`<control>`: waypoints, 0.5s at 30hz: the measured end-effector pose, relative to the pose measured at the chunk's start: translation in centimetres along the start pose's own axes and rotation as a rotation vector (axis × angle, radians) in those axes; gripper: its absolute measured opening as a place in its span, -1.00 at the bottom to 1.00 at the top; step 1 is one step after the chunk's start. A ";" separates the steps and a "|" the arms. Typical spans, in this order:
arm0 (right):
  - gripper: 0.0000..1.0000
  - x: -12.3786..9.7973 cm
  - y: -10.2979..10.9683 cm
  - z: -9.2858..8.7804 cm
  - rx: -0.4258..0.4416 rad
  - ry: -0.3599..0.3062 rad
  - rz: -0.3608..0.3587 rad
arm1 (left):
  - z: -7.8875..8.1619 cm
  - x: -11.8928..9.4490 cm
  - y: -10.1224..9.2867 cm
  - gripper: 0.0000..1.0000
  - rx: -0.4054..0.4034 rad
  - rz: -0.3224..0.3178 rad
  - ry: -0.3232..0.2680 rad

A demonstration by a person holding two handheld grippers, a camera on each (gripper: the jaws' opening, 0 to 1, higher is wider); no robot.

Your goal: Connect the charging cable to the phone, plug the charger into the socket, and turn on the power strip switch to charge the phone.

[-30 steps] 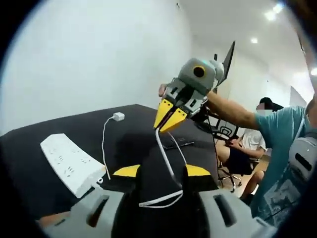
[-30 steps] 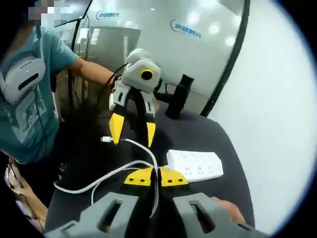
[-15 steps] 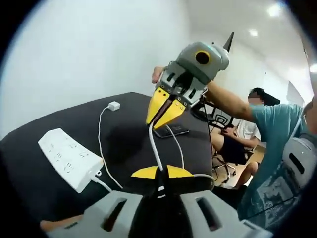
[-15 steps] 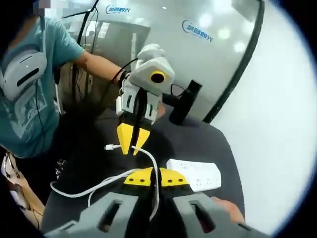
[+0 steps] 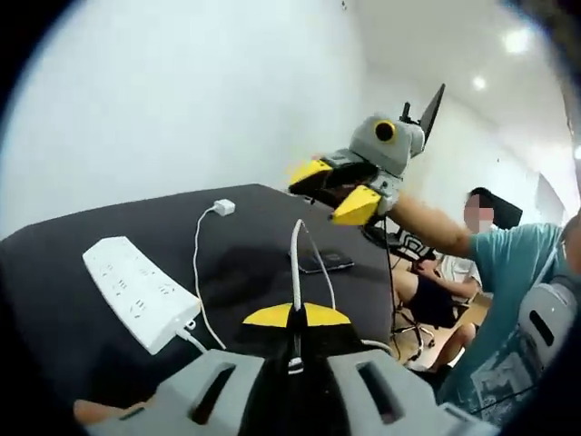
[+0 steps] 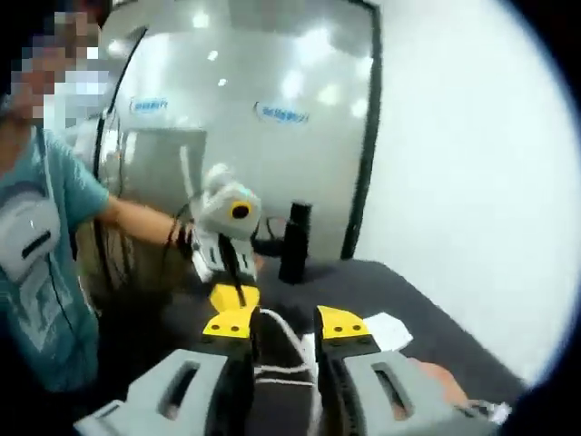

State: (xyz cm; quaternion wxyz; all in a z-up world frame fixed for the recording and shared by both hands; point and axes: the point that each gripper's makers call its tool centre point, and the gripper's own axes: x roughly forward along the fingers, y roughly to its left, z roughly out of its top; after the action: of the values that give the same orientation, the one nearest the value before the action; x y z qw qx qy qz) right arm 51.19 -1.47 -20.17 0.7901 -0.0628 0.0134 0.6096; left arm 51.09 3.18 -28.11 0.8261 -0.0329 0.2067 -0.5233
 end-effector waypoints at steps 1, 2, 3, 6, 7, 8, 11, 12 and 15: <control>-0.55 -0.3 0.7 0.4 0.027 -0.039 0.010 | 0.2 -0.2 0.0 -1.00 -0.002 -0.002 -0.004; -0.56 -0.6 1.5 0.6 0.068 -0.068 0.034 | 0.3 -0.3 0.0 -1.00 -0.005 -0.004 -0.006; -0.56 -0.9 3.0 0.4 0.113 -0.076 0.087 | 0.4 -0.4 0.0 -1.00 -0.008 -0.002 -0.014; -0.56 -0.4 6.5 -2.6 0.241 0.008 0.186 | 1.2 -0.8 -0.1 -1.00 -0.019 -0.004 -0.052; -0.56 -0.1 6.9 -3.6 0.264 0.040 0.197 | 1.5 -0.9 -0.3 -1.00 -0.021 -0.010 -0.062; -0.56 0.7 7.0 -5.2 0.353 0.085 0.199 | 1.8 -1.0 -0.6 -1.00 -0.022 -0.017 -0.078; -0.62 2.5 5.8 -8.0 0.554 0.172 0.151 | 2.6 -1.2 -1.5 -1.00 -0.020 -0.030 -0.107; -0.64 2.9 5.8 -8.0 0.555 0.162 0.173 | 2.8 -1.2 -1.8 -1.00 -0.017 -0.031 -0.115; -0.64 4.1 6.6 -6.8 0.679 0.102 0.261 | 3.3 -1.5 -2.6 -1.00 -0.002 -0.037 -0.141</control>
State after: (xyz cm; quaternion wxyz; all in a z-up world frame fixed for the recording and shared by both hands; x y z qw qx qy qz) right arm 46.29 3.37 -27.84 0.6798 0.1750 0.2621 0.6622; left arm 49.53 2.83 -23.95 0.8287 -0.0742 0.1480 -0.5346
